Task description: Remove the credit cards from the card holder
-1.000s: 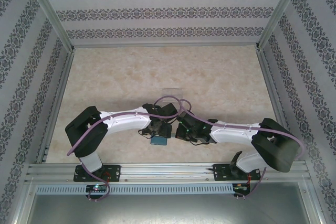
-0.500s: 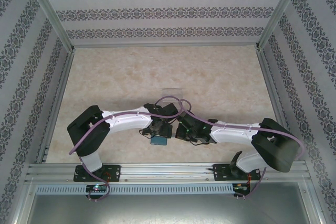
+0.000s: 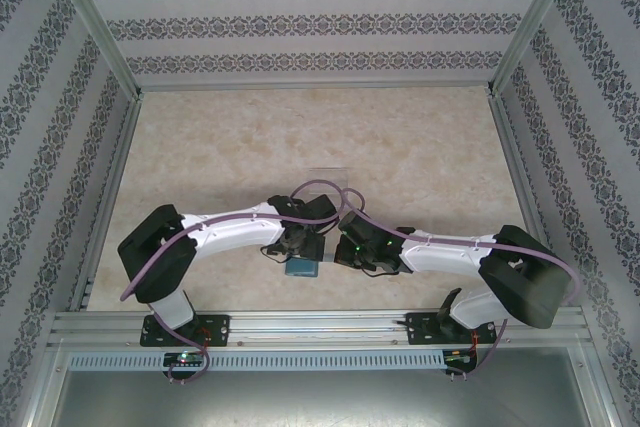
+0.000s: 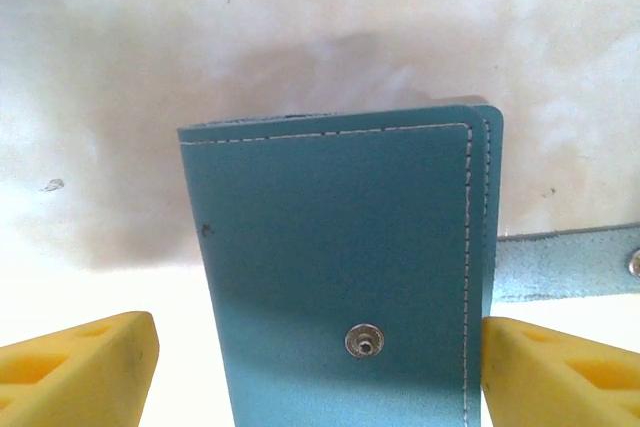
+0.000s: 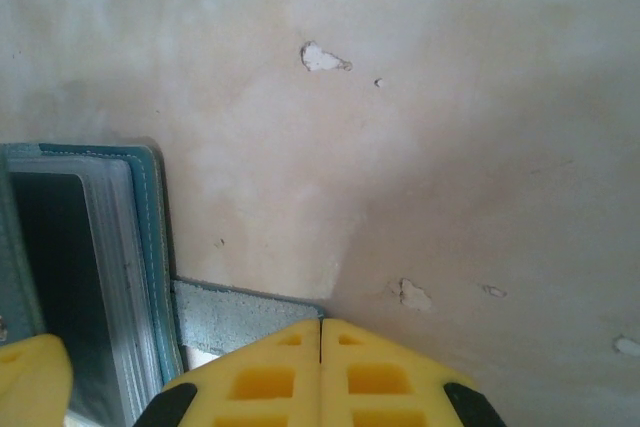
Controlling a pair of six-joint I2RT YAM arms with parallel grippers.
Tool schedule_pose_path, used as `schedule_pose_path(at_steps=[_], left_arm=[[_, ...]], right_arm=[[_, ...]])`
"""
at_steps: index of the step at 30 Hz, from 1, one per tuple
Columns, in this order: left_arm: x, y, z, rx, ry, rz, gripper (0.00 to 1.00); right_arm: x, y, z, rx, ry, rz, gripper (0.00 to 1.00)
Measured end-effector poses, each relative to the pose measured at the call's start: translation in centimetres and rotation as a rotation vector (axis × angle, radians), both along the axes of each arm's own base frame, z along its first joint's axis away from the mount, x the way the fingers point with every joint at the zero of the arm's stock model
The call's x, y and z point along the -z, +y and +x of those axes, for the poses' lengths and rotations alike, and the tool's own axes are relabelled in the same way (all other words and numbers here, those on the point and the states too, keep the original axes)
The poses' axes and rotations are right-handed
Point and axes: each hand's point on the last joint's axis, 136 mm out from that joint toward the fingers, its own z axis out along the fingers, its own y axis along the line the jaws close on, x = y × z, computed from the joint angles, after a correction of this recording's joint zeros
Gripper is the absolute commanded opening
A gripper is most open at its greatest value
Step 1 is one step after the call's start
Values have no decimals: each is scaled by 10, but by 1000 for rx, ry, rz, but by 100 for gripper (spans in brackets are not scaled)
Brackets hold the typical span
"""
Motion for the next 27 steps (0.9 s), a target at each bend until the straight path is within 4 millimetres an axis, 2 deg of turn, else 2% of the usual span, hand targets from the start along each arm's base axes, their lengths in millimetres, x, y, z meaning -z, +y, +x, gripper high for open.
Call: schedule_pose_path(at_steps=[15, 18, 23, 27], left_arm=[[-29, 11, 3, -8, -69, -16, 79], [-29, 17, 1, -14, -69, -13, 75], [-26, 29, -5, -23, -59, -11, 78], [-24, 21, -9, -4, -28, -44, 81]], right_arm=[[0, 0, 0, -4, -2, -1, 5], [0, 0, 0, -4, -2, -2, 5], [0, 0, 0, -7, -3, -2, 5], [0, 0, 0, -10, -4, -4, 5]])
